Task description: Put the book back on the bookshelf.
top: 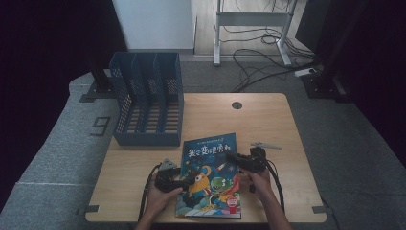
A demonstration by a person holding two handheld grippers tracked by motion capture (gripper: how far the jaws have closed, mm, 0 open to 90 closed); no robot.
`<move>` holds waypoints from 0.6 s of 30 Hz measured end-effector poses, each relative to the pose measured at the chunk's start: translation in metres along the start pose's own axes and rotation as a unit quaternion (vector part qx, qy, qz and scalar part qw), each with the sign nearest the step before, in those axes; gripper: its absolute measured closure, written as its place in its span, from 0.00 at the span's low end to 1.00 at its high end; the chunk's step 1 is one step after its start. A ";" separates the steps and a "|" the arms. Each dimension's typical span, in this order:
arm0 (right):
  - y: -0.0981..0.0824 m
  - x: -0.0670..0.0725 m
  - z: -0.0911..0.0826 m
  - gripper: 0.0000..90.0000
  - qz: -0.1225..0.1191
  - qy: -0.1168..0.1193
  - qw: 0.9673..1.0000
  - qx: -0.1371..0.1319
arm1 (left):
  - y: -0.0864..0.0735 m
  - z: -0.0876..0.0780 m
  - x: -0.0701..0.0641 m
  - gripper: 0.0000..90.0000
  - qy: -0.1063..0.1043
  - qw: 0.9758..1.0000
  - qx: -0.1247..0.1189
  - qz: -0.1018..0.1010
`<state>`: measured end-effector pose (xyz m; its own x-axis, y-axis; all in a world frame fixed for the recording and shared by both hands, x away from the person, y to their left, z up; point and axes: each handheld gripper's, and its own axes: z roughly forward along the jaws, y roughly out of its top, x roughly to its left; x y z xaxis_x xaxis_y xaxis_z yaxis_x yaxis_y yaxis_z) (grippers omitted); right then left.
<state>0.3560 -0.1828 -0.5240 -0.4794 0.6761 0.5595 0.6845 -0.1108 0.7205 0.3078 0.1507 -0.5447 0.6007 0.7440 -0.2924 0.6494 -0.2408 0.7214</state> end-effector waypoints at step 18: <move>0.010 -0.019 -0.028 0.78 0.010 -0.036 0.998 -0.058 | -0.001 0.010 -0.029 0.19 -0.022 0.998 0.026 0.052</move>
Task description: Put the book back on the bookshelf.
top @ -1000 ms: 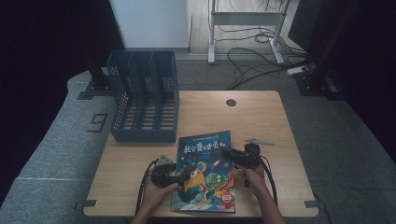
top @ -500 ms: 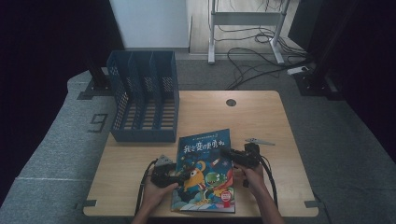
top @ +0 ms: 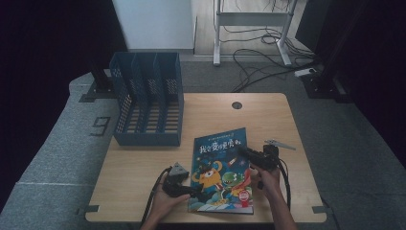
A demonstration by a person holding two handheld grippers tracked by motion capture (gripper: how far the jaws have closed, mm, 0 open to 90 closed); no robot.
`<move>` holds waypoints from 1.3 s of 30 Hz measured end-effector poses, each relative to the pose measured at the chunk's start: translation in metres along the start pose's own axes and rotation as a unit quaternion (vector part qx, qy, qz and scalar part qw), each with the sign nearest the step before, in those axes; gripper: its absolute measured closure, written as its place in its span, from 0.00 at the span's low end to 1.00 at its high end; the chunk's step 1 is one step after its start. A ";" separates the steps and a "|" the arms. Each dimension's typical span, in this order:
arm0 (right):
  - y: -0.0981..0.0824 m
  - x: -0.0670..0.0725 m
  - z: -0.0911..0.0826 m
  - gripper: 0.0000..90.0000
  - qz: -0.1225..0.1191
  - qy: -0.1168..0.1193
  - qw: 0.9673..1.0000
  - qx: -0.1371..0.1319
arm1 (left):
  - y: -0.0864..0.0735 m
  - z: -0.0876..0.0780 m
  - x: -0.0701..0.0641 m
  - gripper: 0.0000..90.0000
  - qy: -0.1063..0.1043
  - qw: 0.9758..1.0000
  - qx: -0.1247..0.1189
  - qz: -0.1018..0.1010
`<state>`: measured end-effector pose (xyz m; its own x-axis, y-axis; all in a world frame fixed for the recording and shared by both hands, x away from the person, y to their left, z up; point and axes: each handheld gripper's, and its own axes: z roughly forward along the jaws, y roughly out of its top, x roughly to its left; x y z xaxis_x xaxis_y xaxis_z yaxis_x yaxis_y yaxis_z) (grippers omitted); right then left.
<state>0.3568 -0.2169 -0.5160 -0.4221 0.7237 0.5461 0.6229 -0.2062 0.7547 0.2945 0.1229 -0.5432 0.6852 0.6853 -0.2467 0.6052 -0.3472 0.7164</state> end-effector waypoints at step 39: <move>0.005 -0.030 -0.019 0.77 0.021 -0.032 0.999 -0.018 | -0.007 0.003 -0.042 0.13 -0.024 0.995 0.047 0.081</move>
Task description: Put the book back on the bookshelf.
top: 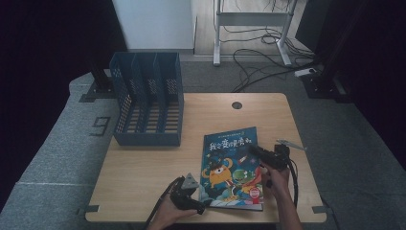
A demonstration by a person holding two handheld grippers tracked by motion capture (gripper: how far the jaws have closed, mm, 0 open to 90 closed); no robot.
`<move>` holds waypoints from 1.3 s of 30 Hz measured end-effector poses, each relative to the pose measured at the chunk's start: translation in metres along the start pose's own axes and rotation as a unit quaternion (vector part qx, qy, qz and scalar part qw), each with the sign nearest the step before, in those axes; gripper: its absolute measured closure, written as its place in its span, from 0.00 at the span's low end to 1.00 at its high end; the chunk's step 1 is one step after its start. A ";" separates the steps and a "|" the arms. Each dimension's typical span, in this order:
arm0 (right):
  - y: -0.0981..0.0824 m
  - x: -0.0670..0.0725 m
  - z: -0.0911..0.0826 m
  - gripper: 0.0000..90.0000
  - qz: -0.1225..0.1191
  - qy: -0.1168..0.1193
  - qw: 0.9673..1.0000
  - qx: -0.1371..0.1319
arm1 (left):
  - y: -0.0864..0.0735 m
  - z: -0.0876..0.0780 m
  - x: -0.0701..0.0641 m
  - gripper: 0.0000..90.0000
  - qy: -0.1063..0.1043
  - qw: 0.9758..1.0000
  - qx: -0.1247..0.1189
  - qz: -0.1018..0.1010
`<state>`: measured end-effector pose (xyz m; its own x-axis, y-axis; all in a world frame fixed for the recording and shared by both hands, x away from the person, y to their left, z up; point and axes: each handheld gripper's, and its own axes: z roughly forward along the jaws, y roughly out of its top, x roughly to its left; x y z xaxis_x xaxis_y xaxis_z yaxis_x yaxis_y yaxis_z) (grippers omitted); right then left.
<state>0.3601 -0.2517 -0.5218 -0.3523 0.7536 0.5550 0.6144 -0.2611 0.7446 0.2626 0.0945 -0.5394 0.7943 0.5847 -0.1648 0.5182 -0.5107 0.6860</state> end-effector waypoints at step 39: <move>0.007 0.009 -0.007 0.80 -0.013 0.030 0.999 0.011 | -0.002 0.010 -0.011 0.08 0.017 0.999 0.020 0.047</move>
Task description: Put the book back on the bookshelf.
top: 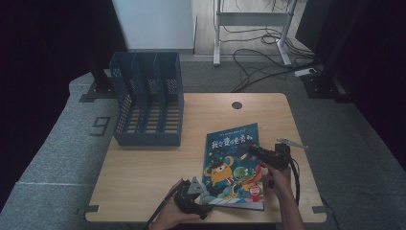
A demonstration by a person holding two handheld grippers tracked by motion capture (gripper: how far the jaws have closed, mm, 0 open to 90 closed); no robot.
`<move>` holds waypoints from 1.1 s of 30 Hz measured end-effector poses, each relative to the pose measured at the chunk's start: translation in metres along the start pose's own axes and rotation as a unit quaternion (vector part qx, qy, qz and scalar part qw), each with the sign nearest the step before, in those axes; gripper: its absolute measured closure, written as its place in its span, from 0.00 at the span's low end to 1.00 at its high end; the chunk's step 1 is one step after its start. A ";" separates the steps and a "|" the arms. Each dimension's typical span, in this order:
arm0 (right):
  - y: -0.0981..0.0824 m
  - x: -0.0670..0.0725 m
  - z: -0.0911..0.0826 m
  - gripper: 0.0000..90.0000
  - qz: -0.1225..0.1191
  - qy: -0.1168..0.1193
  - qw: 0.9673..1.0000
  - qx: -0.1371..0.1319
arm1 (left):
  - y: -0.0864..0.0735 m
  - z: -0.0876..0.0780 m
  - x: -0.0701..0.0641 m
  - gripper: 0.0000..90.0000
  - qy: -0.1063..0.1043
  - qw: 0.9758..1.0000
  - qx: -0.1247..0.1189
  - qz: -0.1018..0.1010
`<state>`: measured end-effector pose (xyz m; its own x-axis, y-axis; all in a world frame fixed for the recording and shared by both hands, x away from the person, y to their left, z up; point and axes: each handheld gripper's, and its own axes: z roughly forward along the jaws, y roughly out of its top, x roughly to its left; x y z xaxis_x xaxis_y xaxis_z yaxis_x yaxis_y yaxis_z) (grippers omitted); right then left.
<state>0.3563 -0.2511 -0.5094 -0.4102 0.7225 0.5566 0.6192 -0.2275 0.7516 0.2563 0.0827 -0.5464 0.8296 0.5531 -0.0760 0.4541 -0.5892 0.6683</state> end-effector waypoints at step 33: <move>0.007 0.036 -0.016 0.81 -0.085 0.015 0.993 -0.079 | 0.004 0.001 0.006 0.05 0.005 1.000 0.007 -0.021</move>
<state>0.3351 -0.2375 -0.4784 -0.5215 0.7396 0.4255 0.4268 -0.2056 0.8806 0.2636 0.0831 -0.5448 0.8071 0.5825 -0.0966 0.4924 -0.5736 0.6546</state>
